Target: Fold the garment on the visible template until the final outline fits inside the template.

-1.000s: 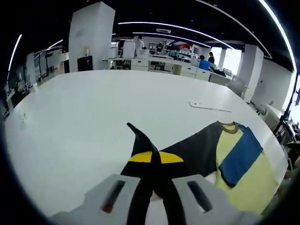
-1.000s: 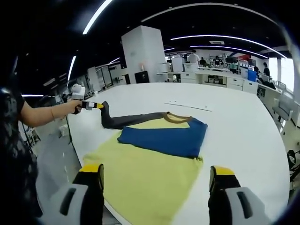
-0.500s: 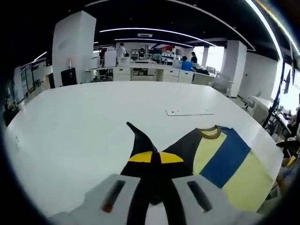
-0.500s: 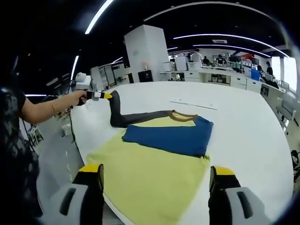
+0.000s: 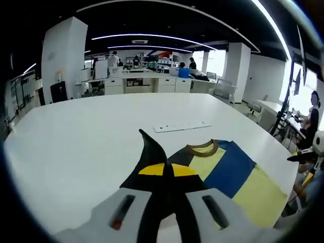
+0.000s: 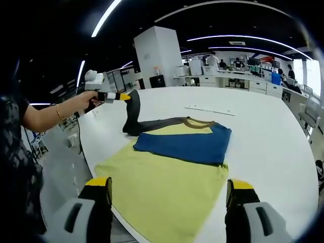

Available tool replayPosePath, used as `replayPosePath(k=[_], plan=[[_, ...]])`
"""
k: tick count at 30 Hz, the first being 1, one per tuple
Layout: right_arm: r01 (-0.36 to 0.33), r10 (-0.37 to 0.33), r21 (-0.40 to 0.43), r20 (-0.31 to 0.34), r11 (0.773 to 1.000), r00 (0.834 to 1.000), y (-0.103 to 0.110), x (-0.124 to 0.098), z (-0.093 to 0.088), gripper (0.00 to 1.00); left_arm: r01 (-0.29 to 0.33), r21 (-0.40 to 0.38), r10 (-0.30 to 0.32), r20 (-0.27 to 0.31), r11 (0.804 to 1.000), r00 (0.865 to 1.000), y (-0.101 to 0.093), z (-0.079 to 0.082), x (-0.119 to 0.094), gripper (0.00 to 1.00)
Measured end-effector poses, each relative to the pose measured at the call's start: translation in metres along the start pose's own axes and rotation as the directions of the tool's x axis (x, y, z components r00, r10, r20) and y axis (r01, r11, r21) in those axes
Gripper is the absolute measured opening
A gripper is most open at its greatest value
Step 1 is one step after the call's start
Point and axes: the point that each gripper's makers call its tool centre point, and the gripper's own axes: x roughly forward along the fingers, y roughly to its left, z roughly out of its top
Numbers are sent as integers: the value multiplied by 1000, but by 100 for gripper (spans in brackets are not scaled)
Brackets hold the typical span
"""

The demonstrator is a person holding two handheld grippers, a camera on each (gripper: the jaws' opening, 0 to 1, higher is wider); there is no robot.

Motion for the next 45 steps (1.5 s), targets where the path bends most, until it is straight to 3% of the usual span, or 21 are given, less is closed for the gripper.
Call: replayPosePath(k=[12,25,32,45], plan=[[-13,13,26,-7,1000,1000,6,3,-7,94,99,44,-100,25,994,995,-53,19,14,0],[1,-1,41,-15,999,1000,1,0,-13,94,194,72,-197,35,978,980,-104,24,31,0],[16,-14,60,-25,998,1000,-7,-3,-18,94,266,88,-268,13,960,963,-138,18,40,0],[29,-27,67,-29,997,999,-12,-3,-21,94,326,155,-328,-18,932,945,-185,5,49,0]])
